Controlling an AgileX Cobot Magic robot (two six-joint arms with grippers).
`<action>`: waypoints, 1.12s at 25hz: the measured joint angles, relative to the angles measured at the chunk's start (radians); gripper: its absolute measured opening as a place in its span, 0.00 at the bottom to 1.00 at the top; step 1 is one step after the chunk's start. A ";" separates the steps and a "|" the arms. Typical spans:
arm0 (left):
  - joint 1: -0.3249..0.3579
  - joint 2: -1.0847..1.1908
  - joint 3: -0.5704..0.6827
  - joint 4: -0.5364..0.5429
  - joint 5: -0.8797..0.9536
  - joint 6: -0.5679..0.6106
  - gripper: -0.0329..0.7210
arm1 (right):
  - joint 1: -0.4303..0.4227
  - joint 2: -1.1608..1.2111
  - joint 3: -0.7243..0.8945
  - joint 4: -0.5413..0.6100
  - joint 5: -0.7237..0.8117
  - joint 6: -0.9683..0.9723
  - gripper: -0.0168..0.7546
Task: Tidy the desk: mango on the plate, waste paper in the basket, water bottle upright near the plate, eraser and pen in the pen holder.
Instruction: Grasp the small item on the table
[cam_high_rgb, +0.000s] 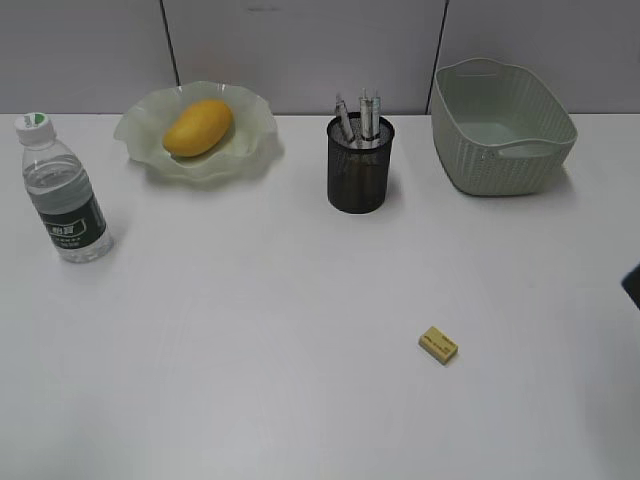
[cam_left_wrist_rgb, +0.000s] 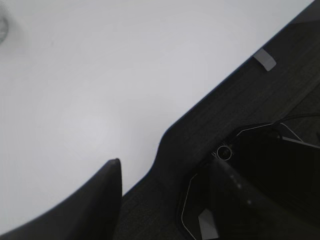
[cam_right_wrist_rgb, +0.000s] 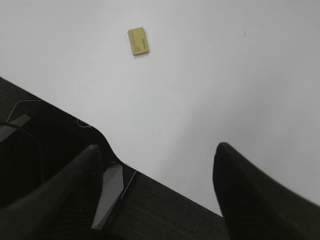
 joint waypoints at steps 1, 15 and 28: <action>0.000 0.000 0.000 0.000 0.000 0.000 0.61 | 0.000 -0.040 0.029 0.000 -0.002 0.002 0.73; 0.000 0.052 -0.076 -0.009 -0.215 0.000 0.61 | 0.000 -0.610 0.336 -0.023 -0.007 0.028 0.72; -0.013 0.593 -0.275 -0.209 -0.350 0.236 0.61 | 0.000 -0.861 0.416 -0.084 0.049 0.054 0.72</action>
